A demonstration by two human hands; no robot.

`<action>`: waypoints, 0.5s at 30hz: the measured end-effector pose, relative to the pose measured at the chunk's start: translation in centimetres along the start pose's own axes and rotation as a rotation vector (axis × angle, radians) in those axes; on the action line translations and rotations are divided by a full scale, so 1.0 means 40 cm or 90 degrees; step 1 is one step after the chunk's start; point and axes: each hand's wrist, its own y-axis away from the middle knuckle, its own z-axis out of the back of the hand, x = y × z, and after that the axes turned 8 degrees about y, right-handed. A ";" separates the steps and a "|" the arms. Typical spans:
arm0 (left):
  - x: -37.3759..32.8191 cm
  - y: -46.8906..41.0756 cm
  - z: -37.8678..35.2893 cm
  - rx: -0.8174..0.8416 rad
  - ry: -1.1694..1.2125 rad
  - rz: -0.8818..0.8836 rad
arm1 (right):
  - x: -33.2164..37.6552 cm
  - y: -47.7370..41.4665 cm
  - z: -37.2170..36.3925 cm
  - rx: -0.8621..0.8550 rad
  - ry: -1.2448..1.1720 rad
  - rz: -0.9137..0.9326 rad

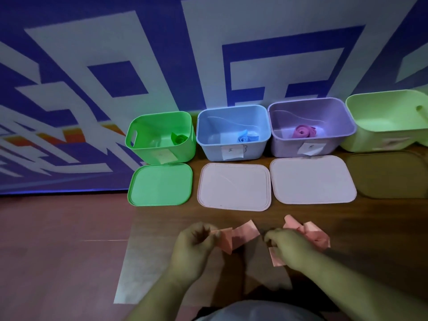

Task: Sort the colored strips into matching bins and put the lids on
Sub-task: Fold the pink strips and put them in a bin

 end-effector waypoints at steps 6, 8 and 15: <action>-0.024 -0.024 0.009 -0.022 0.045 -0.021 | -0.001 0.063 0.079 -0.111 -0.114 -0.033; -0.049 -0.032 0.003 -0.011 0.057 -0.039 | -0.009 0.076 0.108 -0.125 -0.195 -0.040; -0.164 -0.050 -0.041 0.042 0.091 -0.100 | 0.016 0.134 0.230 -0.174 -0.480 -0.104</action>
